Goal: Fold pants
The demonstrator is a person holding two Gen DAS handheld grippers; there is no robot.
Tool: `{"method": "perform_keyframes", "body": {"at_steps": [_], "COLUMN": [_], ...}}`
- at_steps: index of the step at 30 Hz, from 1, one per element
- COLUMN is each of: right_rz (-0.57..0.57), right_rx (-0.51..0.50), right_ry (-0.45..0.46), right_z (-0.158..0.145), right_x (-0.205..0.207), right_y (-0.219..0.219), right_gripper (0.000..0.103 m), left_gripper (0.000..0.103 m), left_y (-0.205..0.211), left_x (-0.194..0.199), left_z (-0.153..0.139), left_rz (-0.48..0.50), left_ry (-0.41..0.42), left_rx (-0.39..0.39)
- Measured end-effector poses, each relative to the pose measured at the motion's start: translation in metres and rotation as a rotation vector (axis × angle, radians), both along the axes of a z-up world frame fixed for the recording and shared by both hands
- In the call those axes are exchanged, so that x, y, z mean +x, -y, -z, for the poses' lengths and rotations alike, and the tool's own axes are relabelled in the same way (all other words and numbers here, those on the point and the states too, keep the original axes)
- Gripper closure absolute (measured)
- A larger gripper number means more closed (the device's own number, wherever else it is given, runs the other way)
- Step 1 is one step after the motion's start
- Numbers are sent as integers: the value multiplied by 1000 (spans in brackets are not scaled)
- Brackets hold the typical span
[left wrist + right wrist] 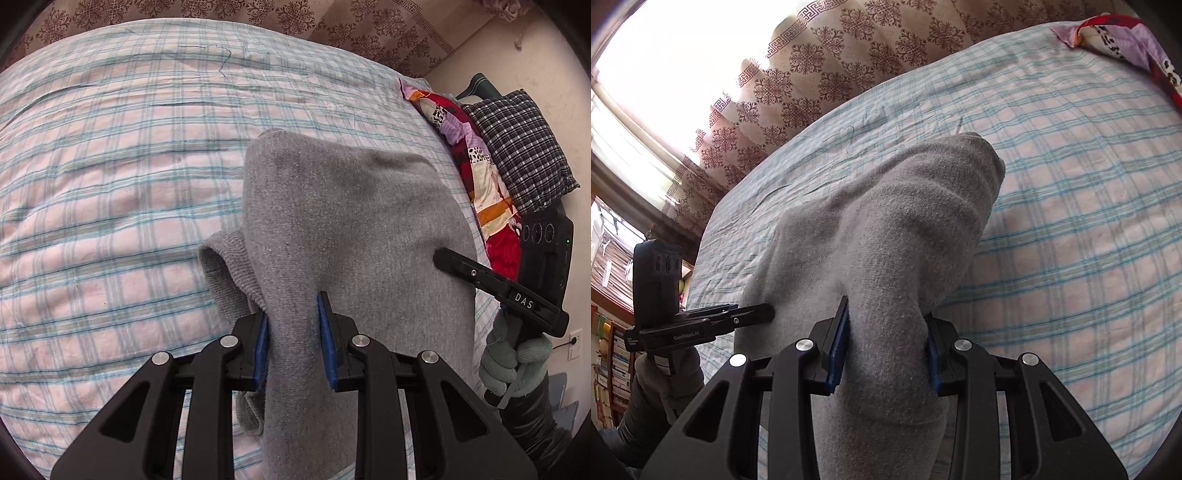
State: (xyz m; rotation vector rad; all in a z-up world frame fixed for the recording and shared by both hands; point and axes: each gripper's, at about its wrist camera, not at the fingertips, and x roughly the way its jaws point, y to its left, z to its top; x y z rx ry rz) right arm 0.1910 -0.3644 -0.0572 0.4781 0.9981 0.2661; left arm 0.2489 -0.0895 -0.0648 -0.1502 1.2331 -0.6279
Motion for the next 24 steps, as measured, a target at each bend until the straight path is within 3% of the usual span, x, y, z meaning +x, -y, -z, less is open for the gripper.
{"method": "perform_keyframes", "body": {"at_steps": [6, 12, 14, 21, 24], "right_rz": [17, 50, 72, 123, 139], "right_rx": [17, 29, 24, 48, 106], "right_ry": [-26, -44, -43, -59, -79], "right_z": [13, 18, 17, 22, 32], "right_x": [0, 0, 2, 24, 40], "right_y": [8, 14, 17, 30, 38], "right_gripper": [66, 52, 41, 30, 29], "left_gripper": [78, 77, 77, 76, 76], "left_y": [10, 22, 24, 30, 29], "left_x": [0, -7, -8, -13, -14], "left_z": [3, 0, 0, -1, -1], "left_rz": [23, 48, 53, 71, 72], "left_ry": [49, 130, 144, 193, 196], "left_rx": [71, 156, 174, 220, 219]}}
